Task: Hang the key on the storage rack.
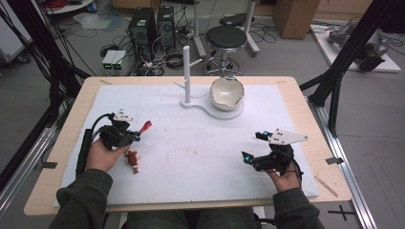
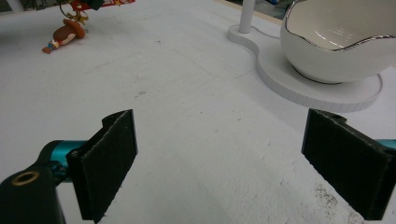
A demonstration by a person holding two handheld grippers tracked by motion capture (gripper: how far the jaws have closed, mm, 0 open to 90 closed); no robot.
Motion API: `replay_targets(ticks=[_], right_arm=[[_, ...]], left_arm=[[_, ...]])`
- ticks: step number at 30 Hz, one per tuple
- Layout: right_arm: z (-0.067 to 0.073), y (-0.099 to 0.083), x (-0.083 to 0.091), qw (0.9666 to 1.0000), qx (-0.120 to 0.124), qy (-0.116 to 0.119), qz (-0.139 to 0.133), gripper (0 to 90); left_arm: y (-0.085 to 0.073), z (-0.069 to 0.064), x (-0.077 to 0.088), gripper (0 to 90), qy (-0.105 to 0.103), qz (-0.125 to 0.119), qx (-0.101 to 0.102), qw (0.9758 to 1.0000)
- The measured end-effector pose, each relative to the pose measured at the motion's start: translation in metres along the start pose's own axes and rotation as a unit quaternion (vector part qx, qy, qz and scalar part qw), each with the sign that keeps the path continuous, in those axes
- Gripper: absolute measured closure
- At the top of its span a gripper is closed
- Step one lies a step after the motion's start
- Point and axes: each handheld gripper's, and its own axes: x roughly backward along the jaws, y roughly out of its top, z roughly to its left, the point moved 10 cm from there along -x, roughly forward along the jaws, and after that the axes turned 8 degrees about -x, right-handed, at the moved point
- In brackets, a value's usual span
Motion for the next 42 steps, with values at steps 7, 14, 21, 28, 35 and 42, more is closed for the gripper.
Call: replay_targets(ticks=[7,14,21,28,35,42], right_arm=[[0.000,-0.001,-0.001,1.0000,-0.002,0.000,0.001,9.4],[-0.002,-0.001,-0.001,1.0000,-0.004,-0.002,0.000,9.4],[-0.002,-0.002,-0.002,1.0000,-0.002,-0.003,0.001,9.4],[-0.002,-0.001,-0.002,1.0000,-0.002,-0.003,-0.001,9.4],[-0.002,0.000,-0.002,1.0000,-0.004,-0.001,-0.003,9.4],[-0.002,0.001,-0.001,1.0000,-0.003,-0.004,-0.005,9.4]], left_arm=[[0.004,-0.002,0.008,86.3,0.003,-0.019,0.001,0.9998],[0.009,-0.003,0.017,86.3,0.000,-0.040,0.003,0.9992],[0.014,-0.005,0.023,86.4,0.001,-0.051,-0.002,0.9987],[0.022,-0.010,0.033,86.4,0.001,-0.078,0.000,0.9970],[0.027,-0.012,0.039,86.4,0.001,-0.092,-0.003,0.9958],[0.029,-0.015,0.042,86.4,-0.002,-0.101,-0.001,0.9949]])
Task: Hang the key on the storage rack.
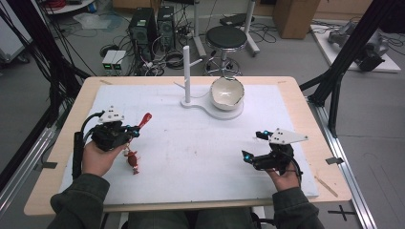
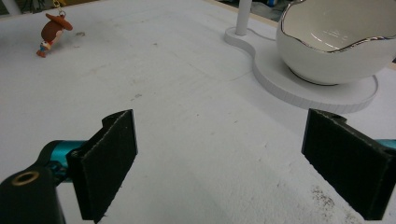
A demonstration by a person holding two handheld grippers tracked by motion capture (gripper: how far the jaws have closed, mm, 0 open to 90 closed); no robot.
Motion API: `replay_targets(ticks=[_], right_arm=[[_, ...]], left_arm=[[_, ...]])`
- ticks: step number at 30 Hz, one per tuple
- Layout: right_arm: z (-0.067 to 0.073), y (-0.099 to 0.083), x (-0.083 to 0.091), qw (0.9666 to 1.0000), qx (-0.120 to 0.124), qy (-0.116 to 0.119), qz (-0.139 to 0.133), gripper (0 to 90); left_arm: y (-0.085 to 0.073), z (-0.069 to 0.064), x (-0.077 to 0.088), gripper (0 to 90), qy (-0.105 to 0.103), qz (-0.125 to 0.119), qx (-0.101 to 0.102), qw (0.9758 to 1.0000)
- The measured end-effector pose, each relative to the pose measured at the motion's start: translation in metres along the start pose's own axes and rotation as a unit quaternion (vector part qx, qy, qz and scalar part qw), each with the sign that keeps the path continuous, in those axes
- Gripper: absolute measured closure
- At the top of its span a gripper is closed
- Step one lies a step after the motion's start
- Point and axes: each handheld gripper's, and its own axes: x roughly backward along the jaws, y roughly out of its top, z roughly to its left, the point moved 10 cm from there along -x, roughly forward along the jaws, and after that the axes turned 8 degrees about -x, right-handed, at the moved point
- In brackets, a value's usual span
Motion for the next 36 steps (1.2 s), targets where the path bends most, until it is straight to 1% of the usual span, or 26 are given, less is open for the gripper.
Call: replay_targets(ticks=[1,2,3,6,9,11,17,20,34,36], right_arm=[[0.000,0.001,-0.001,1.0000,0.001,0.000,-0.001,9.4],[0.001,0.000,-0.001,1.0000,0.001,0.000,0.000,9.4],[0.001,0.000,-0.001,1.0000,0.001,0.000,0.001,9.4],[0.001,0.000,-0.001,1.0000,-0.001,-0.001,0.001,9.4],[0.000,0.001,-0.002,1.0000,0.002,-0.001,0.000,9.4],[0.001,0.001,-0.002,1.0000,0.001,0.000,0.000,9.4],[0.001,0.001,-0.003,1.0000,0.005,0.001,0.001,9.4],[0.001,0.001,-0.003,1.0000,0.004,0.001,0.000,9.4],[0.002,0.001,-0.003,1.0000,0.003,0.002,0.000,9.4],[0.002,0.001,-0.003,1.0000,0.002,0.002,0.000,9.4]], left_arm=[[0.002,-0.001,0.001,86.4,-0.002,-0.006,0.002,1.0000],[0.002,-0.001,0.001,86.4,-0.002,-0.006,0.002,1.0000],[0.005,-0.002,0.001,86.4,-0.007,-0.013,0.005,0.9999],[0.008,-0.004,0.001,86.5,-0.010,-0.021,0.009,0.9997],[0.010,-0.004,0.002,86.5,-0.011,-0.020,0.004,0.9997],[0.014,-0.006,0.002,86.4,-0.014,-0.026,0.003,0.9996],[0.022,-0.008,0.003,86.5,-0.014,-0.032,0.001,0.9994],[0.027,-0.011,0.002,86.5,-0.019,-0.034,-0.003,0.9992],[0.041,-0.014,0.002,86.5,-0.023,-0.046,-0.003,0.9987],[0.045,-0.015,0.002,86.5,-0.024,-0.047,-0.007,0.9986]])
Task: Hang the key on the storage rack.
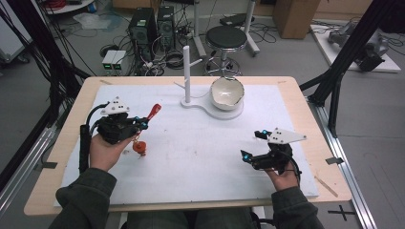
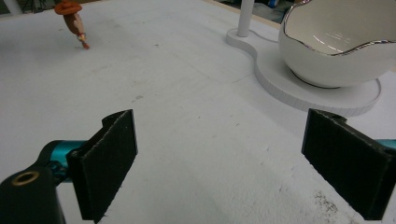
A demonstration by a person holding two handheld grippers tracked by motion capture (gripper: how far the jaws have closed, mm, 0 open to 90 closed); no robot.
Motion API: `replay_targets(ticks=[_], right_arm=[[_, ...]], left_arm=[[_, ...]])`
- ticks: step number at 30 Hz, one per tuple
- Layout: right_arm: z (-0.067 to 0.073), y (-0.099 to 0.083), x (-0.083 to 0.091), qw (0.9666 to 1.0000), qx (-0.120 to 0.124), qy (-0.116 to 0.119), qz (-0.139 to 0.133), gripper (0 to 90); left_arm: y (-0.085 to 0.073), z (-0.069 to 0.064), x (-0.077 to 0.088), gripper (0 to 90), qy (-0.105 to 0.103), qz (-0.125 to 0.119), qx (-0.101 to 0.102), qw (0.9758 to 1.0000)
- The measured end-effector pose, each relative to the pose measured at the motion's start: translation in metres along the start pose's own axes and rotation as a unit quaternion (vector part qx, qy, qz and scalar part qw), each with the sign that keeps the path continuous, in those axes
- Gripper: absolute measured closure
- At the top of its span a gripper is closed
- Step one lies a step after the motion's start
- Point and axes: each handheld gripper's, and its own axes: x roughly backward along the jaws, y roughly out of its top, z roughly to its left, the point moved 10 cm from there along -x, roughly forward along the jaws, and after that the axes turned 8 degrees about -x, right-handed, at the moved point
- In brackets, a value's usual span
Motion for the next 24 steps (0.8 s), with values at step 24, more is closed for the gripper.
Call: replay_targets(ticks=[24], right_arm=[[-0.002,0.001,0.000,1.0000,-0.002,-0.001,-0.003,9.4]], left_arm=[[0.030,0.000,-0.022,86.6,-0.002,-0.005,-0.010,0.9999]])
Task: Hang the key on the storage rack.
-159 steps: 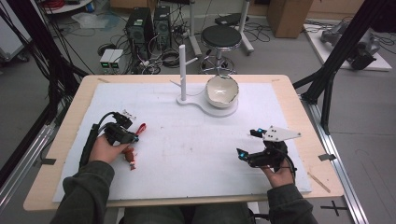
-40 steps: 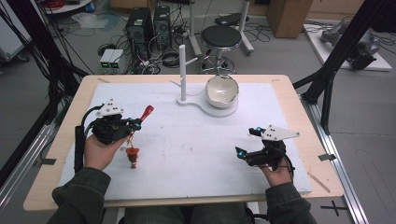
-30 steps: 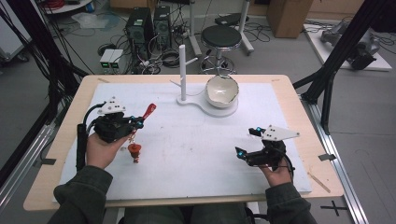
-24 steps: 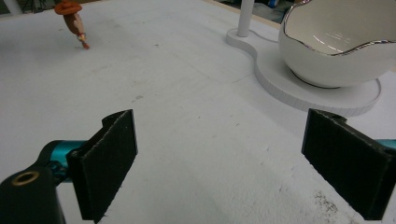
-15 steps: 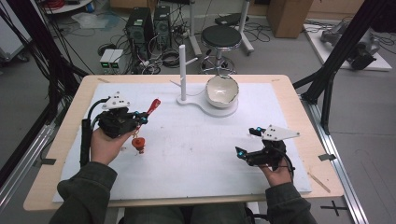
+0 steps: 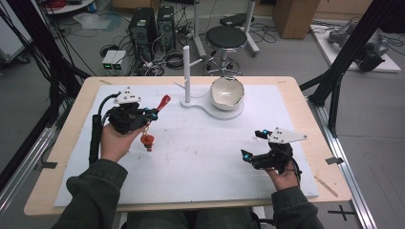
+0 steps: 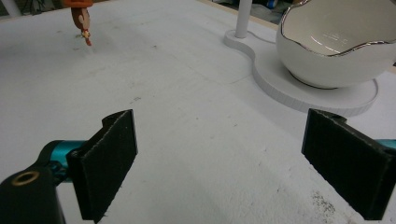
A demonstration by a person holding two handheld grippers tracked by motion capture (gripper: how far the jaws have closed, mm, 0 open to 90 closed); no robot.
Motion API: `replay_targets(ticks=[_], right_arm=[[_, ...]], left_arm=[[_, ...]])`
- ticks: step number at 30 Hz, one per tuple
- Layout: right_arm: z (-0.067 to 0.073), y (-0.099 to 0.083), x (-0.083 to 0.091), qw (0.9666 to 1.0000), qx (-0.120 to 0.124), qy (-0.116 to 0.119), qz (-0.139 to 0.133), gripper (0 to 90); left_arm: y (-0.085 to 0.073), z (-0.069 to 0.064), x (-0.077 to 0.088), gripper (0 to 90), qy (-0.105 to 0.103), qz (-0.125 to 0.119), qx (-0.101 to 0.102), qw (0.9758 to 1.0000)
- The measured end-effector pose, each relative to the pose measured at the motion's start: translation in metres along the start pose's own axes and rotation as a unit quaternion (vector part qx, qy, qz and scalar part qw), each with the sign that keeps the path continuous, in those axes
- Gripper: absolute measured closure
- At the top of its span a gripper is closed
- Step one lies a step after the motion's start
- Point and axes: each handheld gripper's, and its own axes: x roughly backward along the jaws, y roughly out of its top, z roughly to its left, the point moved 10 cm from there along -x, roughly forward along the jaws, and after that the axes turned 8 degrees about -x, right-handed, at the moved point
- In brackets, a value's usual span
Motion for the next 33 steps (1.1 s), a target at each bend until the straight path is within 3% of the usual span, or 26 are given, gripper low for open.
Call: replay_targets(ticks=[33], right_arm=[[-0.004,0.003,0.000,0.9999,-0.007,-0.001,-0.012,9.4]], left_arm=[[0.032,0.014,-0.036,86.6,0.018,0.004,0.012,0.9998]])
